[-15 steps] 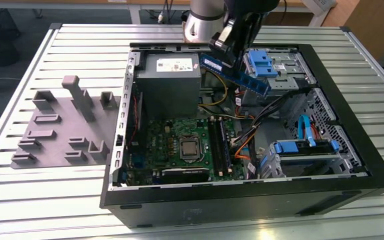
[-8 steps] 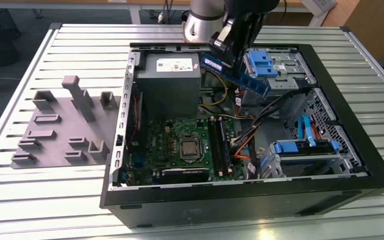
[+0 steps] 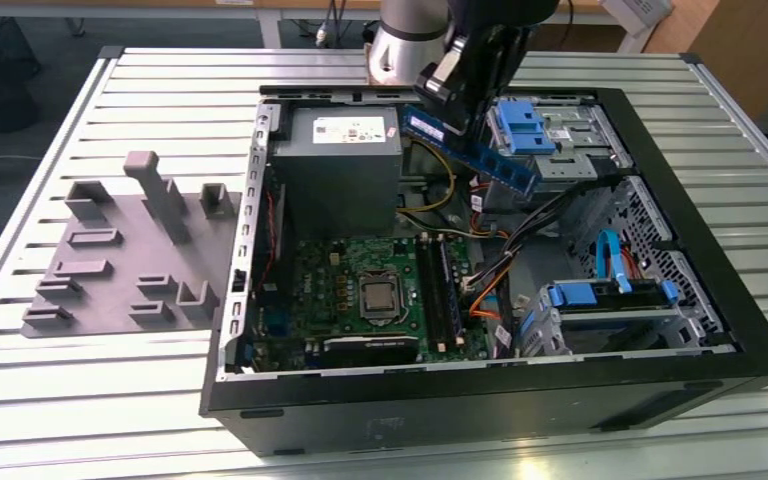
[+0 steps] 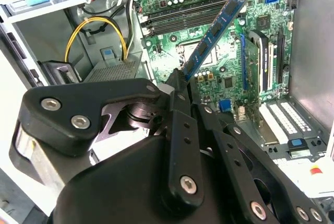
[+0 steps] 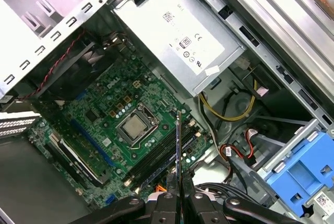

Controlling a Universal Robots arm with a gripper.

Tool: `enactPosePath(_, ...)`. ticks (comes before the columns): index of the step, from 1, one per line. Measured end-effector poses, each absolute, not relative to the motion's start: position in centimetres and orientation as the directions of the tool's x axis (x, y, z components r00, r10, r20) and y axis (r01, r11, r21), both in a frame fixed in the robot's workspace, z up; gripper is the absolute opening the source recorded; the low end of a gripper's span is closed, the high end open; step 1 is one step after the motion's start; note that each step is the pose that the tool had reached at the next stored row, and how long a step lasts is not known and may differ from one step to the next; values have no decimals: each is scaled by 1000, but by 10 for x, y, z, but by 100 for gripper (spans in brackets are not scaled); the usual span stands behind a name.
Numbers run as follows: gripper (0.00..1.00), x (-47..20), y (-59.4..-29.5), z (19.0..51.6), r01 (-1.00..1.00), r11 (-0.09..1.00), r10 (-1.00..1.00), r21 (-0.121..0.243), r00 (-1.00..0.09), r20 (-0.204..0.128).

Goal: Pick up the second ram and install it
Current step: 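Insert the second ram into the second slot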

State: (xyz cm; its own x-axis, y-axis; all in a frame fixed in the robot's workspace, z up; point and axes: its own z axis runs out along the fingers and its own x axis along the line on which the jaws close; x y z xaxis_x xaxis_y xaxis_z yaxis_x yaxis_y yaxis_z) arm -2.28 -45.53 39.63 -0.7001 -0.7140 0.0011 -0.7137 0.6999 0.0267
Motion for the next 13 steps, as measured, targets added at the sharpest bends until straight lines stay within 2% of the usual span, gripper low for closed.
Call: enactPosePath(13, 14, -23, -455, 396, -679, 733, -680, 27, -733, 1)
